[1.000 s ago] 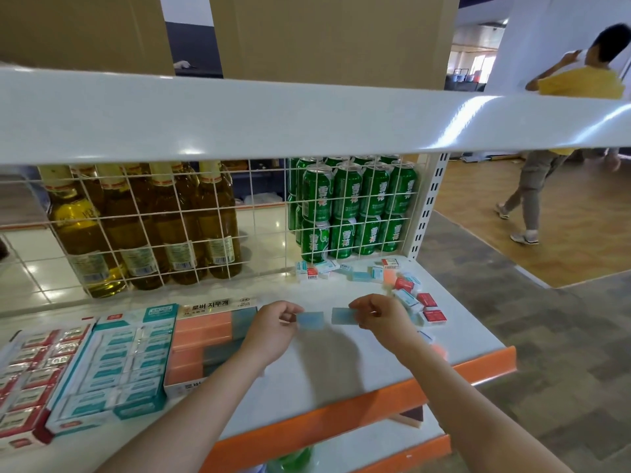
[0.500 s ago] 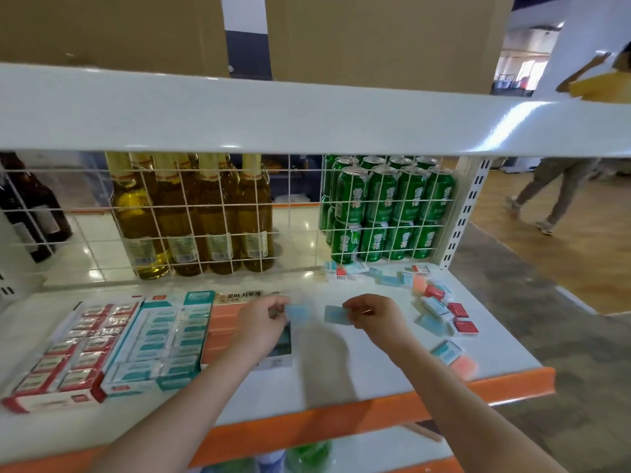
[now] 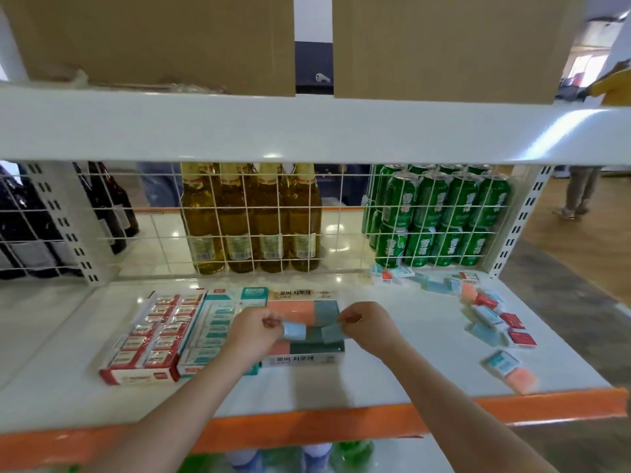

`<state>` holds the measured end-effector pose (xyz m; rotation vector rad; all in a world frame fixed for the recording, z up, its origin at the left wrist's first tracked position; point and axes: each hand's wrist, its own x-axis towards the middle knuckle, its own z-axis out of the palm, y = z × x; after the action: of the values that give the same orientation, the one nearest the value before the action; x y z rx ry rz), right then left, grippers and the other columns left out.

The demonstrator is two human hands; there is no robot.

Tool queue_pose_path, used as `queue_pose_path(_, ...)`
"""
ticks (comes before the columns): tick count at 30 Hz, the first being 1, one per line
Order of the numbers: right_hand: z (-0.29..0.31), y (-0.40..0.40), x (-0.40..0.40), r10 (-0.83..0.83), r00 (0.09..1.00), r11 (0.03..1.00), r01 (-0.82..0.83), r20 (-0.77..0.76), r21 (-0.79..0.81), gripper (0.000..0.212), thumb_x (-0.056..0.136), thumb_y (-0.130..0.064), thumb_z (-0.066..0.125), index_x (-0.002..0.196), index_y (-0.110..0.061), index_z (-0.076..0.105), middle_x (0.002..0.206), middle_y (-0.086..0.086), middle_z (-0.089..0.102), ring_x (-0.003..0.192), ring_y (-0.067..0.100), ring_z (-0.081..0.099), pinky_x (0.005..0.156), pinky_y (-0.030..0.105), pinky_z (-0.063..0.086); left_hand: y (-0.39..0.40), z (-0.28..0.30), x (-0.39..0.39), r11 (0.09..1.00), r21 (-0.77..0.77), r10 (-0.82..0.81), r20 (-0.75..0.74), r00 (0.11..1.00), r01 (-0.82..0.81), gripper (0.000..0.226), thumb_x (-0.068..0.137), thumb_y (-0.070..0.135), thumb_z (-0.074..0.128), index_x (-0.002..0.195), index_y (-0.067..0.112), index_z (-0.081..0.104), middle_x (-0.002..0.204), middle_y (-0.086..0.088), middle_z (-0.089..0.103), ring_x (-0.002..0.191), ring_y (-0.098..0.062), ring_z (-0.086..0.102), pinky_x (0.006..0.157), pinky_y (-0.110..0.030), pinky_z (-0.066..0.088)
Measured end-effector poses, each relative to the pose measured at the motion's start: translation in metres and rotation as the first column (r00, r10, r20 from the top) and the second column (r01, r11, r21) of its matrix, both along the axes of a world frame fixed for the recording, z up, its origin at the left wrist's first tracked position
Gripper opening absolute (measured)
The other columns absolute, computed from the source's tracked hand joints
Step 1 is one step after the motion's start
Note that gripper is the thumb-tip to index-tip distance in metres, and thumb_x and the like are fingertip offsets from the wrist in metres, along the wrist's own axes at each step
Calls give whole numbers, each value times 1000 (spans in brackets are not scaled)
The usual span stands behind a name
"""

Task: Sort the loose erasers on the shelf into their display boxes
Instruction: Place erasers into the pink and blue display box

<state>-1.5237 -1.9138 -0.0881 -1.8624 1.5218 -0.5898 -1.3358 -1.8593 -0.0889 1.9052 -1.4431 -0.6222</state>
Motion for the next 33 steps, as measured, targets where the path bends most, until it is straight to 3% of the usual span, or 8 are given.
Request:
queue_pose_path(5,1,4,5,24,998,1000,-23,-50,19,21,85,-4,53,99,-7,69,101,8,64,86,14,54,74,22,46,5,-5,0,997,28,-72,-63,995,74,22,87,6,59,103,19,66,99,5,64,90,-10,62,83,-27,53)
queue_pose_path(9,-3,8,5,79,993,997,-81,-85,-14,22,87,-5,53,101,-8,69,103,8,65,86,14,55,70,17,43,4,-9,-5,994,39,-103,-78,992,106,22,86,3,58,102,14,69,93,1,65,85,-11,61,64,-9,44)
queue_pose_path(12,-3,7,4,96,981,993,-107,-169,-57,23,89,-7,52,105,-10,69,109,6,63,88,15,54,72,18,43,1,-9,-6,992,55,-109,-22,994,110,21,86,6,59,102,15,70,94,2,65,83,-7,57,60,-7,39)
queue_pose_path(16,-3,9,4,130,960,985,-154,-246,-81,24,86,-18,63,109,-11,66,107,3,54,94,19,55,69,17,38,-2,-7,-5,979,111,-189,146,971,174,26,90,19,59,114,16,67,109,1,68,83,-7,57,74,-16,43)
queue_pose_path(20,-2,12,4,222,896,958,-273,-384,-84,34,83,-23,66,114,-10,62,115,4,49,104,21,52,79,20,41,0,-8,-7,961,133,-269,227,936,243,34,89,28,60,119,14,63,104,-1,67,90,-14,63,79,-25,49)
queue_pose_path(23,1,15,5,301,813,915,-394,-499,-89,28,85,-23,61,109,-7,65,117,8,50,107,22,50,85,25,42,0,-8,-5,942,140,-334,319,887,304,43,86,35,63,124,14,58,102,4,53,90,-12,54,76,-22,42)
queue_pose_path(28,1,17,4,295,811,900,-413,-505,-138,23,87,-18,58,104,-8,67,115,7,54,107,21,49,84,23,41,0,-8,-4,910,140,-411,423,808,390,44,86,35,63,125,16,58,115,3,51,101,-12,51,81,-19,37)
queue_pose_path(33,5,16,3,313,815,897,-423,-488,-131,24,87,-18,59,107,-10,68,114,6,55,105,20,51,82,22,41,-1,-7,-3,896,137,-436,448,781,422,37,87,34,62,118,14,63,109,3,53,98,-13,53,82,-21,40)
